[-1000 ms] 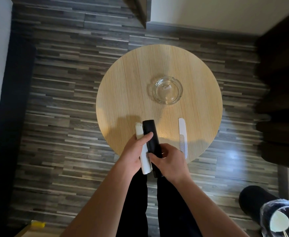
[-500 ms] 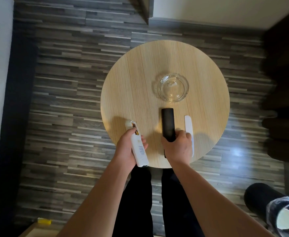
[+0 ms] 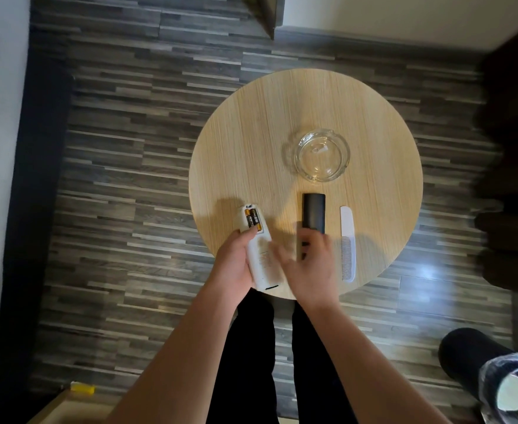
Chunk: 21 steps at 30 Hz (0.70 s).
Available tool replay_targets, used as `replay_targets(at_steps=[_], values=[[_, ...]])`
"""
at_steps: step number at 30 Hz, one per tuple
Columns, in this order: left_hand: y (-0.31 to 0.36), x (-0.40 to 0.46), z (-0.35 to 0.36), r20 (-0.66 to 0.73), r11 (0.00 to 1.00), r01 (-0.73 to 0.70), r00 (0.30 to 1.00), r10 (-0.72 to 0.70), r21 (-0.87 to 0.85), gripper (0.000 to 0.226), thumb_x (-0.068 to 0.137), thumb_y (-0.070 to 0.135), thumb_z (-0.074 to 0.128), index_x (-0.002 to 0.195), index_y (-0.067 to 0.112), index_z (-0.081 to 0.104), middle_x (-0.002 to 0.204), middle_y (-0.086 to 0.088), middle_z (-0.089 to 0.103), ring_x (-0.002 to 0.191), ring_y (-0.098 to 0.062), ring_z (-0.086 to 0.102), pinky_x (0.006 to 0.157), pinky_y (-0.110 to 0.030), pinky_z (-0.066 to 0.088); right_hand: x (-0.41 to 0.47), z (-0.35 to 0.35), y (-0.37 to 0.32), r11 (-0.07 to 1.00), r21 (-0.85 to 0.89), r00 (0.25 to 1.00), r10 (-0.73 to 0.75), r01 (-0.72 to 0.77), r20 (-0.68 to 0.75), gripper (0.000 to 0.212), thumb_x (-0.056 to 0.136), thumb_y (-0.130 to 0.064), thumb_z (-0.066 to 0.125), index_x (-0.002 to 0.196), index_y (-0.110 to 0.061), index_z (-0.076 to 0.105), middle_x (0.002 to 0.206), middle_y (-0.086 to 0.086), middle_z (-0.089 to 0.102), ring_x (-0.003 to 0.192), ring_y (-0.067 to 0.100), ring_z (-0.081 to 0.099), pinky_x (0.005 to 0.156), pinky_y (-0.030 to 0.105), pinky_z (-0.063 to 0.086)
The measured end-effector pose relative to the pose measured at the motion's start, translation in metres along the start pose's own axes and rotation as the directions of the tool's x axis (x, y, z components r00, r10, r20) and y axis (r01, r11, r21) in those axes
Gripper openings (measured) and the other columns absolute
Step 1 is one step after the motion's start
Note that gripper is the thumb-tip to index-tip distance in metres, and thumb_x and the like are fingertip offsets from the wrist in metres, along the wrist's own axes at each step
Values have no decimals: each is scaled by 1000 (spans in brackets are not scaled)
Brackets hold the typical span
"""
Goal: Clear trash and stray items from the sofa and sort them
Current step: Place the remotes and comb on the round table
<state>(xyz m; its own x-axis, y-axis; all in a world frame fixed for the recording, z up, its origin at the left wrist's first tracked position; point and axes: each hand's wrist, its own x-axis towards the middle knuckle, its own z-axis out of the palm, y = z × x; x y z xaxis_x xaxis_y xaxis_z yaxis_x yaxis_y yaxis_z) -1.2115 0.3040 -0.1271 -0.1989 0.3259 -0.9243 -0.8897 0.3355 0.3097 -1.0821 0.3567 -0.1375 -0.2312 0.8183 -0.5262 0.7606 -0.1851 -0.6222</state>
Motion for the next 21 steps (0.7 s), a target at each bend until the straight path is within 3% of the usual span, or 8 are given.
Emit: replay_targets(at_steps=[2,5,8,10,12,14,17,21], values=[[2,2,-1,25,999,-32,999,32,23,28,98,16,60,123,5,65,102,-12,74,90,-26,73,79,-42,60,-15,9,-11,998,-11,982,-55,58,180,73,72,-74,65,130,-30,57,115,-15,53,101,6,59,80,26,51],[3,3,-3,52,993,-42,998,37,114,20,98,17,62,114,9,69,89,-6,77,80,-20,75,64,-31,58,-20,17,-16,993,-93,984,-54,70,168,66,76,-70,65,127,-28,59,106,-14,52,99,11,59,79,30,54],[4,4,-5,114,981,-50,993,29,189,19,97,15,63,113,7,69,89,-4,76,82,-16,73,65,-25,55,-12,24,-16,986,-165,996,-12,26,84,47,84,-57,66,114,-21,63,99,-9,53,96,18,61,79,34,54],[5,5,-8,133,974,-63,991,34,219,23,97,18,63,118,9,68,99,-6,75,88,-17,70,72,-27,53,-3,31,-16,985,-170,998,25,-15,55,44,85,-50,67,114,-17,62,105,-3,57,101,22,60,84,39,55],[4,6,-11,85,971,-59,996,41,230,31,98,20,62,127,10,64,117,-12,72,102,-24,68,85,-35,53,3,39,-15,984,-173,998,48,-41,33,48,84,-46,68,119,-14,61,113,2,60,107,24,58,89,42,54],[2,7,-11,1,963,-76,997,79,260,35,96,18,63,130,10,58,121,-13,70,109,-25,68,93,-39,54,5,49,-15,982,-179,998,64,-59,21,54,84,-44,69,126,-13,59,118,4,60,112,25,57,94,43,52],[-1,5,-5,-83,907,-143,978,190,396,32,93,9,65,122,14,52,114,-2,66,92,-5,69,73,-22,53,2,60,-15,986,-140,996,94,-93,-3,52,85,-39,65,129,-13,57,123,5,59,114,27,57,94,43,51],[5,4,-5,-122,869,-156,963,238,469,42,93,15,65,132,14,50,130,-4,58,107,-17,61,71,-25,47,-2,69,-14,982,-148,992,107,-115,-60,58,84,-41,69,132,-13,52,128,7,54,117,28,52,92,39,48]])
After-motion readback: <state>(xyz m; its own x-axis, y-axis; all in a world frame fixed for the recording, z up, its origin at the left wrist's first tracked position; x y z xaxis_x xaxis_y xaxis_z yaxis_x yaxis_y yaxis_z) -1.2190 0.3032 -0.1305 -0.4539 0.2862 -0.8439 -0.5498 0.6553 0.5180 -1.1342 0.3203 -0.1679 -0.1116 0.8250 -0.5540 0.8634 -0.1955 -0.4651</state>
